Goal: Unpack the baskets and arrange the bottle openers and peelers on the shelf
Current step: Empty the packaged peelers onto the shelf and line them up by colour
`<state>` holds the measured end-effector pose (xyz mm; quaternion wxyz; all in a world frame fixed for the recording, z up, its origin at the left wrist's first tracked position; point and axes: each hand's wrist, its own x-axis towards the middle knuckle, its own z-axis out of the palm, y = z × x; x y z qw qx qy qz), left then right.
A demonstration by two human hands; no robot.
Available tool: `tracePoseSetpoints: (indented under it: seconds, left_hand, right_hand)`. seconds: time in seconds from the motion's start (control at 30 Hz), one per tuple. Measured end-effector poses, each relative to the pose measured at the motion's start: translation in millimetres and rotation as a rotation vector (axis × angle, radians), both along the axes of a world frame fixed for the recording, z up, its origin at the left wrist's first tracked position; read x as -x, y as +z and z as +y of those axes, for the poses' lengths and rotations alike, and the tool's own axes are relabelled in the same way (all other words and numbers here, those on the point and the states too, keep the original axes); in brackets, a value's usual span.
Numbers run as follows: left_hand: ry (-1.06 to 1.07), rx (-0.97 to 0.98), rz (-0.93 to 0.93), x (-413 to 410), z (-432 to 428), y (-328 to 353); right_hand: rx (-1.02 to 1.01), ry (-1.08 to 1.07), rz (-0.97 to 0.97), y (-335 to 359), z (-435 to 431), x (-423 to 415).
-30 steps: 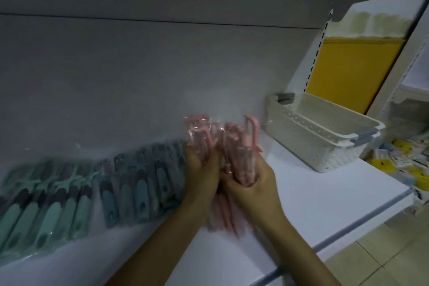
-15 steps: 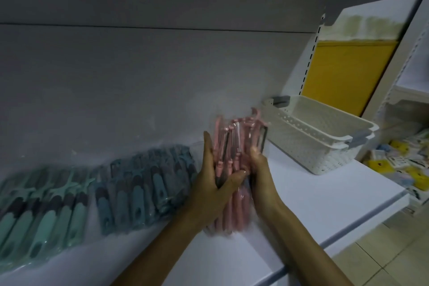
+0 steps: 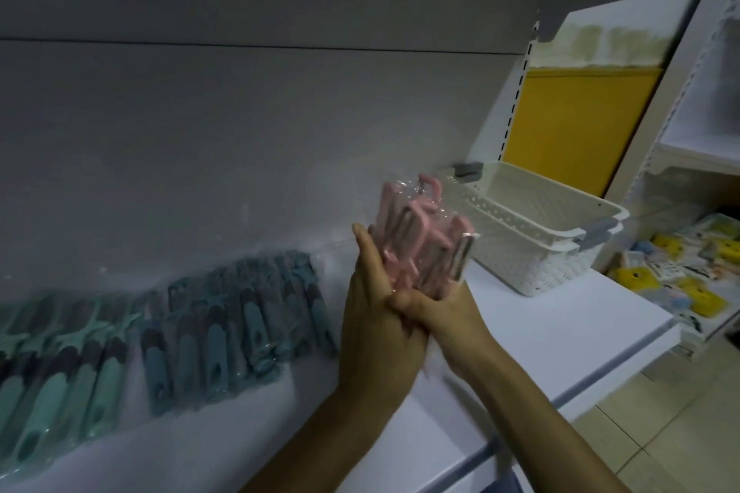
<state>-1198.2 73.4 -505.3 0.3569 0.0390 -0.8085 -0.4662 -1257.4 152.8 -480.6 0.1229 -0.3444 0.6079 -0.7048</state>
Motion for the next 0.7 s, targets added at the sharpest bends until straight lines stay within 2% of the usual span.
tracePoseSetpoints:
  seconds: [0.07,0.13,0.17,0.33,0.47,0.6,0.7]
  left_hand:
    - [-0.198,-0.085,-0.006,-7.2,3.2,2.0]
    - [-0.386,-0.298,-0.011,-12.3,-3.2,3.2]
    - [-0.409,-0.370,-0.010,-13.0,-10.1,2.2]
    - [-0.427,-0.350,-0.142,-5.6,-36.6,12.1]
    - [-0.443,-0.331,-0.195,-8.6,-53.8,10.4]
    - [-0.437,-0.188,-0.345,-5.7,-48.0,4.6]
    - [-0.347,-0.222,-0.289,0.0,-43.3,7.1]
  right_hand:
    - [0.060,0.033,-0.080,-0.7,6.5,6.8]
    - [0.162,0.054,-0.116,-1.5,8.1,8.6]
    - [0.201,0.061,-0.121,-1.8,6.4,7.4]
    - [0.171,0.034,-0.034,2.3,-5.6,1.3]
    - [0.054,0.006,0.072,10.7,-1.7,4.9]
    - [0.007,0.015,0.047,7.2,-2.9,1.6]
    - [-0.021,-0.014,-0.006,7.1,-4.7,-1.0]
